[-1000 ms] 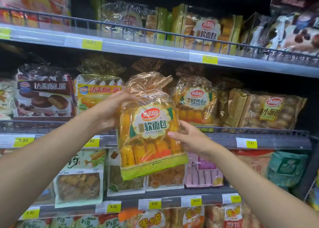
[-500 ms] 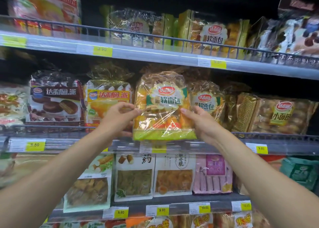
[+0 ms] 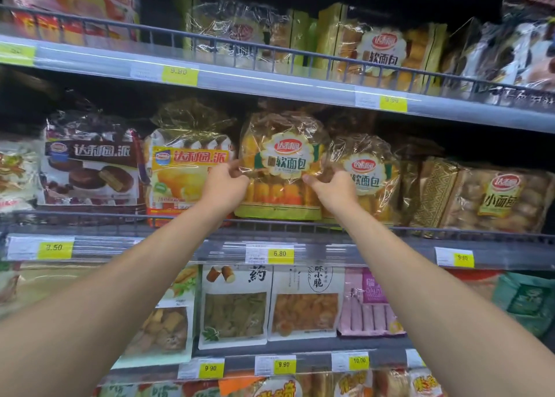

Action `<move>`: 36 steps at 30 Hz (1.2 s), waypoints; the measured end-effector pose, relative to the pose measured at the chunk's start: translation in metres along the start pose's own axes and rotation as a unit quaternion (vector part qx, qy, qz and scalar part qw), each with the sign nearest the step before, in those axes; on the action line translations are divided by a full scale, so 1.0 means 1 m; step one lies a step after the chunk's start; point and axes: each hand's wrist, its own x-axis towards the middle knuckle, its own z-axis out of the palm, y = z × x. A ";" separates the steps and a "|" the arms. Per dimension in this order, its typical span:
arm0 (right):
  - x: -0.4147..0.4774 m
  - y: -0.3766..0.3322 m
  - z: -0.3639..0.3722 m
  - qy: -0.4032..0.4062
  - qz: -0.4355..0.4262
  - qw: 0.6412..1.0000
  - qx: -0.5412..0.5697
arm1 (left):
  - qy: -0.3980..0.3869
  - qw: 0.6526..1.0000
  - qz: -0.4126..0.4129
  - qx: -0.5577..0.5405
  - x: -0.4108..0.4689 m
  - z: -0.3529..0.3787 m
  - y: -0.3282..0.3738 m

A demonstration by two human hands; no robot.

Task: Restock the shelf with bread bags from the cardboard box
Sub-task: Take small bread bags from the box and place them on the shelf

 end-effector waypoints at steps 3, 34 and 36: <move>-0.002 0.001 0.008 0.049 0.000 0.997 -0.055 | 0.003 1.000 0.004 0.017 0.002 0.003 -0.006; -0.114 0.114 -0.198 0.043 0.008 0.984 -0.174 | -0.160 0.927 0.300 0.160 -0.126 0.126 0.000; -0.146 0.138 -0.240 0.049 0.054 0.977 -0.200 | -0.231 0.914 0.305 0.133 -0.153 0.164 -0.007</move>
